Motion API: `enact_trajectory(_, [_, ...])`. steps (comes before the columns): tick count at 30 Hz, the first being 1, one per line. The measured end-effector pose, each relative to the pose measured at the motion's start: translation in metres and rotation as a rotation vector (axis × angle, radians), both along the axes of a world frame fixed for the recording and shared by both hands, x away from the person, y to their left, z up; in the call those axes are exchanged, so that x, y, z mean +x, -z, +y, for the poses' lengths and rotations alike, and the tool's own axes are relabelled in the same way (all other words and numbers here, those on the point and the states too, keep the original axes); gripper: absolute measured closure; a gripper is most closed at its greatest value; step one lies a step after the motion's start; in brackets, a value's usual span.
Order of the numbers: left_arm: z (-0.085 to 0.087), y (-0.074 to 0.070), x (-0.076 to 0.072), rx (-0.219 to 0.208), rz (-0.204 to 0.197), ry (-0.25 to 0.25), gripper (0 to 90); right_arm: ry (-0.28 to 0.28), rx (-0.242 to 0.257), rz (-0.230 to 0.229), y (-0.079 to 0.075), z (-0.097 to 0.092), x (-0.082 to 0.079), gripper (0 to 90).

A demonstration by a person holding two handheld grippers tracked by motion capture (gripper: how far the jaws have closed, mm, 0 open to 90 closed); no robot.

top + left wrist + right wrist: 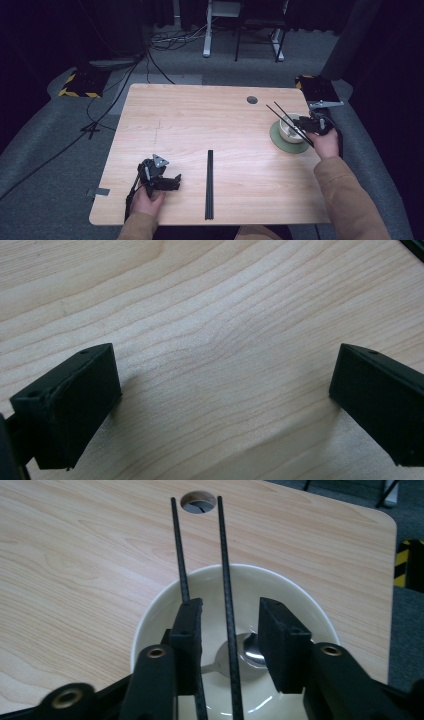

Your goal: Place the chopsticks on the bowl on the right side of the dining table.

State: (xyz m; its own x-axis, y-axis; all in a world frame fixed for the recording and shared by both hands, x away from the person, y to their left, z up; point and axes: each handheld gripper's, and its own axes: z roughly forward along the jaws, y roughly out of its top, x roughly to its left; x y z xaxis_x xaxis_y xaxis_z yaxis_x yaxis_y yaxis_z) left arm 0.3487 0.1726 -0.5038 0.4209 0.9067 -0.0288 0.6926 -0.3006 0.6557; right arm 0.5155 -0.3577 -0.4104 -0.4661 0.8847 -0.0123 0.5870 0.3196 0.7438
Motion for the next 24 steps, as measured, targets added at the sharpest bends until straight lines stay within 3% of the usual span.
enact_trajectory(8, [0.0,0.0,0.0,0.0,0.0,0.0,0.3,-0.026,-0.028,0.038,0.01,0.008,0.006,54.4])
enact_trajectory(10, [0.0,0.0,0.0,0.0,0.0,0.0,0.3,-0.021,-0.041,0.051,0.012,0.01,0.007,59.0])
enact_trajectory(11, [0.0,0.0,0.0,0.0,0.0,0.0,0.3,-0.029,-0.067,0.05,0.012,0.012,0.007,70.1])
enact_trajectory(12, [0.0,0.0,0.0,0.0,0.0,0.0,0.3,-0.029,-0.067,0.05,0.012,0.012,0.007,70.1])
enact_trajectory(13, [0.0,0.0,0.0,0.0,0.0,0.0,0.3,-0.051,-0.107,0.038,0.012,0.014,0.005,78.4])
enact_trajectory(18, [0.0,0.0,0.0,0.0,-0.001,0.0,0.3,-0.111,-0.151,0.027,0.011,0.018,0.001,80.0])
enact_trajectory(24, [0.0,0.0,0.0,0.0,0.0,0.0,0.3,-0.149,-0.113,0.037,0.012,0.016,-0.002,79.0])
